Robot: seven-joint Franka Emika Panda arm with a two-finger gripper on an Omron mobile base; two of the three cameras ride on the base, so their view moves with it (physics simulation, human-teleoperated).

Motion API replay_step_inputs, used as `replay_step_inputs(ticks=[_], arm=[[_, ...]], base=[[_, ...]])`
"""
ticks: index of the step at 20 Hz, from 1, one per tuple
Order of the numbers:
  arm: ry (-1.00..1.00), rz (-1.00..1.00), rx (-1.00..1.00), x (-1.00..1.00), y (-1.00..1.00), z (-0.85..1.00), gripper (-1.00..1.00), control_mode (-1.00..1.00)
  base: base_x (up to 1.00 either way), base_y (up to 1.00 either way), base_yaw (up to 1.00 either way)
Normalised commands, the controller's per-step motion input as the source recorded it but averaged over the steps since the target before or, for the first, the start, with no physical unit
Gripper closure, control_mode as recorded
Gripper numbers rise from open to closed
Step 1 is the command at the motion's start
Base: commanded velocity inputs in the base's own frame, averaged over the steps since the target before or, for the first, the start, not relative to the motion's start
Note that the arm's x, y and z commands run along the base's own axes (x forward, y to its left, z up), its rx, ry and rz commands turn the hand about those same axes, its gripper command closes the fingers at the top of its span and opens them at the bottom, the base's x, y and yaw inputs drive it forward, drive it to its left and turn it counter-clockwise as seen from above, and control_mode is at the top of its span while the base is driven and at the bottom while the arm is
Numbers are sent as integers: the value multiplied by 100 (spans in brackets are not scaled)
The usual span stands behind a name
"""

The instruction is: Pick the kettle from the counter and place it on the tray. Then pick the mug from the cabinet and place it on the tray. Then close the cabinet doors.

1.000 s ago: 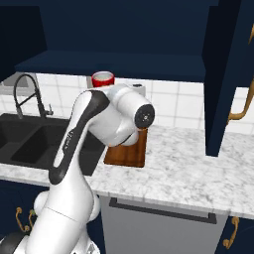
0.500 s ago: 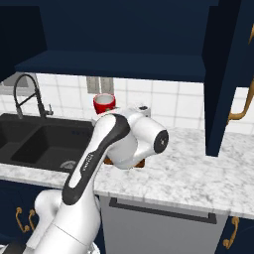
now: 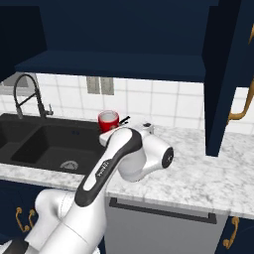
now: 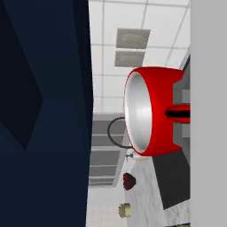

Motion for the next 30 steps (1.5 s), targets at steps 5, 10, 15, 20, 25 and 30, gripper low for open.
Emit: replay_step_inputs(ticks=[5,10,15,20,25,30], arm=[[0,11,-2,31,-20,-64,100,-100],[0,15,-2,38,-13,-65,100,-100],[0,17,0,37,-13,-53,100,-100],[0,12,0,25,-21,-47,100,-100],[0,7,0,28,-6,-45,100,-100],[2,0,0,36,0,-43,100,-100]], base=[[0,0,0],[0,0,0],[0,0,0],[0,0,0],[0,0,0],[0,0,0]])
